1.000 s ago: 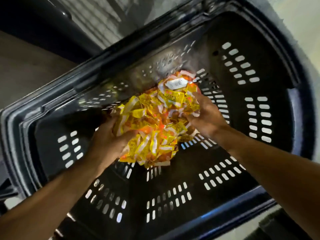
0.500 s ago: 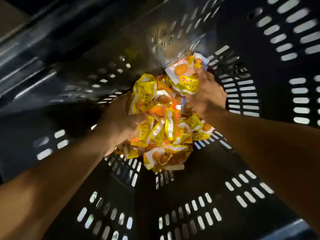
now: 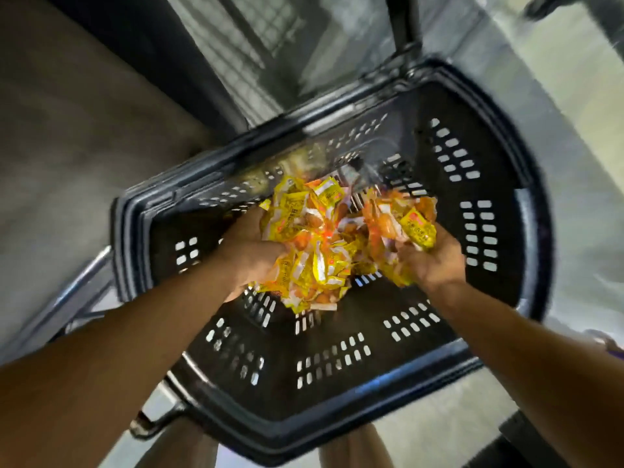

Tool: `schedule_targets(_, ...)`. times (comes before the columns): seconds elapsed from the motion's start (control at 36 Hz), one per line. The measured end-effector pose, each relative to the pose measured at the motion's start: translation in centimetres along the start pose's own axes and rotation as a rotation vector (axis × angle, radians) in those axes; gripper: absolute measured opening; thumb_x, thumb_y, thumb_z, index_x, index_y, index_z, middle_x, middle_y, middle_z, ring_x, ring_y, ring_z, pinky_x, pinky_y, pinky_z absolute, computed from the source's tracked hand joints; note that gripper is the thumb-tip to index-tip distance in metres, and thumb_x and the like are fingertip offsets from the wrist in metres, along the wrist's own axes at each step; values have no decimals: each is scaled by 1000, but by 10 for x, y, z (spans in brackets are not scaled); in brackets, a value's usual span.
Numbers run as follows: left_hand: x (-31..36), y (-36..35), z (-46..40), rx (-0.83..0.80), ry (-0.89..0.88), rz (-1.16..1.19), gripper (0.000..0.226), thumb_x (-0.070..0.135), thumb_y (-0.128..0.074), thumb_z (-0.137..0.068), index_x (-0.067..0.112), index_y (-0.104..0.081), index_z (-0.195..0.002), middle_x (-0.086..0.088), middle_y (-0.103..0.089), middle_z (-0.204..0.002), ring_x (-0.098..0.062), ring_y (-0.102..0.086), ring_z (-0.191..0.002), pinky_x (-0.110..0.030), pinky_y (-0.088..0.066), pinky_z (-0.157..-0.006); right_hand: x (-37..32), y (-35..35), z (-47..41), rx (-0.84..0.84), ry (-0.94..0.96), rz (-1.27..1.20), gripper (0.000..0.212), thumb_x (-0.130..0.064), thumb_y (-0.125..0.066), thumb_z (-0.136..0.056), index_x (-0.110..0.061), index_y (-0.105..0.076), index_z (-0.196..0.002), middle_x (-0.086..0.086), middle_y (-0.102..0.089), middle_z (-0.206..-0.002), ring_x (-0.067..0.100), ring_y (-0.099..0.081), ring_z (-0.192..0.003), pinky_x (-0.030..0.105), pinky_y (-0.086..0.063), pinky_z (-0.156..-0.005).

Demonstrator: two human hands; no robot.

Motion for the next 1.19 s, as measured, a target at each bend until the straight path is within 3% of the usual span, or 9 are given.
schedule_targets(0.11, 16, 13, 53, 62, -6, 67, 51, 2, -78, -81, 17, -60, -127, -3, -72, -112, -15, -69, -93, -32, -59, -81, -10, 22, 62, -34, -171, -218, 39, -5, -78, -85, -13, -67, -121, 15, -71, -119, 32, -65, -113, 52, -47, -108)
schedule_targets(0.19, 29, 25, 103, 120, -7, 107, 43, 0, -79, -80, 20, -61, -113, -1, -71, -103, -6, -66, -77, -19, -55, -62, -25, 38, 118, -64, -211, -386, 36, 5, -74, -86, 2, -66, -121, 29, -68, -119, 37, -66, -105, 61, -49, -102)
schedule_targets(0.31, 46, 46, 185, 165, -5, 157, 50, 0, -79, -81, 13, -60, -125, -10, -70, -119, -23, -69, -100, -38, -58, -87, -56, 62, 192, -122, -224, -494, 36, 1, -74, -87, -1, -67, -123, 26, -70, -118, 37, -68, -105, 57, -54, -97)
schedule_targets(0.44, 79, 69, 296, 102, -106, 342, 57, -5, -78, -79, 8, -57, -130, -12, -72, -117, -25, -72, -100, -24, -59, -67, -103, 103, 282, -304, -180, -613, 39, -10, -72, -91, -15, -66, -129, 13, -74, -119, 33, -70, -110, 44, -59, -82)
schedule_targets(0.61, 107, 91, 419, 77, -278, 447, 40, 3, -80, -77, 18, -68, -112, -9, -75, -98, -16, -72, -77, -23, -54, -55, -151, 141, 375, -503, -143, -689, 45, -13, -67, -94, -18, -60, -138, 10, -70, -129, 31, -67, -119, 52, -55, -97)
schedule_targets(0.78, 98, 106, 518, 241, -381, 568, 43, 5, -83, -69, 10, -60, -105, -3, -62, -74, -16, -53, -55, -24, -40, -44, -185, 167, 445, -650, -70, -665, 46, -17, -72, -90, -20, -62, -134, 5, -71, -128, 26, -68, -119, 52, -51, -105)
schedule_targets(0.89, 80, 108, 575, 300, -451, 744, 27, 4, -70, -71, 12, -60, -94, 0, -51, -66, -16, -43, -52, -24, -32, -46, -199, 183, 478, -717, 8, -611, 50, -18, -73, -88, -16, -61, -137, 9, -71, -128, 26, -70, -115, 40, -62, -84)
schedule_targets(1.03, 37, 111, 623, 395, -505, 829, 23, 15, -80, -73, 22, -64, -89, 10, -62, -69, -7, -55, -54, -20, -43, -46, -208, 191, 506, -802, 120, -485, 51, -16, -71, -93, -21, -57, -141, 9, -66, -136, 34, -63, -125, 68, -44, -104)
schedule_targets(1.19, -33, 121, 666, 467, -484, 898, 46, 29, -82, -79, 17, -66, -121, -11, -73, -111, -22, -71, -86, -29, -56, -67, -210, 172, 546, -844, 196, -326, 49, -25, -76, -85, -20, -65, -133, 12, -70, -129, 33, -68, -117, 59, -50, -103)
Point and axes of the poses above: each hand's wrist, its own z-axis away from the middle knuckle, its own y-axis out of the back of the hand, x = y × z, the point moved 6 cm from there along -z, towards the middle knuckle
